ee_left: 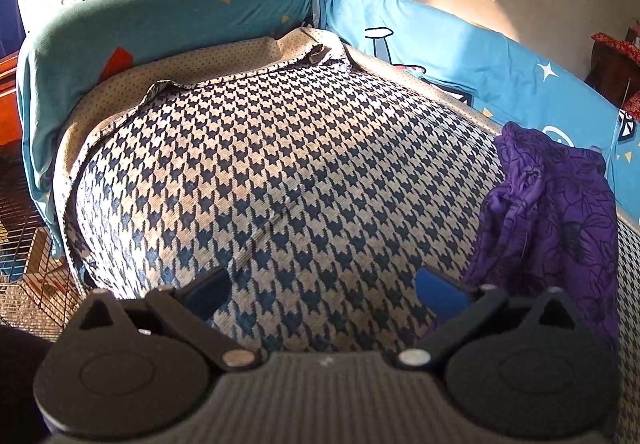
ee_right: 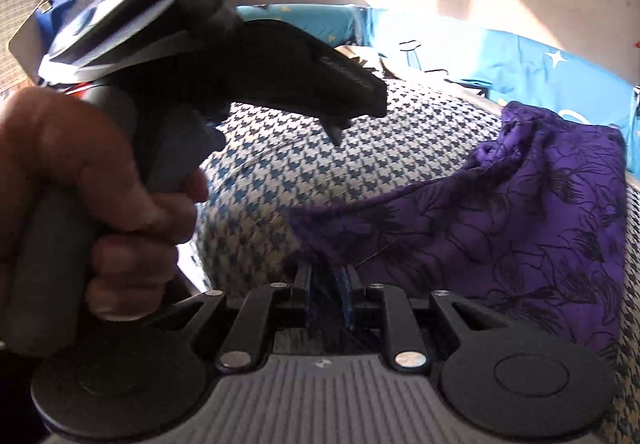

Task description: Fold clothes

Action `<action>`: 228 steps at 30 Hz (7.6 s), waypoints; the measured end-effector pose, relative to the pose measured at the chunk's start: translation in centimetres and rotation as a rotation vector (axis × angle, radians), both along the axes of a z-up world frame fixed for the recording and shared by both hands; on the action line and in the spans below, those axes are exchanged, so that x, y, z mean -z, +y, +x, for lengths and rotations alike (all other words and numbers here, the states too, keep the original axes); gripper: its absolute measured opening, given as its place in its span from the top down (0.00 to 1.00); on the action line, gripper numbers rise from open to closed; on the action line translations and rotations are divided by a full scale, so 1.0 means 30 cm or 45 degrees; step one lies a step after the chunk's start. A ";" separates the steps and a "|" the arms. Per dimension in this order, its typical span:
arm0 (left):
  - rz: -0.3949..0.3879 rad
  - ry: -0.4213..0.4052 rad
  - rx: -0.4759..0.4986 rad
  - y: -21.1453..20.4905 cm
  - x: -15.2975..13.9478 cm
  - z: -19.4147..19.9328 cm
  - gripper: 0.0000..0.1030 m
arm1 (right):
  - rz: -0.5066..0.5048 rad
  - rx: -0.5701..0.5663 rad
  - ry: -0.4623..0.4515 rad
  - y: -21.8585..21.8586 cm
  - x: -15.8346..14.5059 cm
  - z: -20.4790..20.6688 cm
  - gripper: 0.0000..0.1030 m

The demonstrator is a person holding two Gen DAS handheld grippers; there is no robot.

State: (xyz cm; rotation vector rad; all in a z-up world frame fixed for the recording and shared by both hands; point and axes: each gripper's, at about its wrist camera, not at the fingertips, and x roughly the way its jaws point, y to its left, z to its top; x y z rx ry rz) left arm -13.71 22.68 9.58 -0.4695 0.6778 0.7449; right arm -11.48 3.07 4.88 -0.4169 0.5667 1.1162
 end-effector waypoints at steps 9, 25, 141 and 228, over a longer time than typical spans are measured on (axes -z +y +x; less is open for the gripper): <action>0.005 0.042 0.117 -0.044 0.018 0.041 0.00 | 0.042 0.161 0.035 -0.105 -0.039 0.041 0.82; 0.032 0.116 0.324 -0.166 0.066 0.112 0.00 | 0.154 0.809 0.273 -0.487 -0.026 0.247 0.76; -0.128 0.176 0.388 0.144 0.037 0.746 0.04 | 0.086 0.621 0.260 -0.340 -0.077 0.717 0.66; -0.170 0.395 0.392 -0.064 0.164 0.934 0.00 | 0.585 0.887 0.667 -0.280 -0.004 1.262 0.43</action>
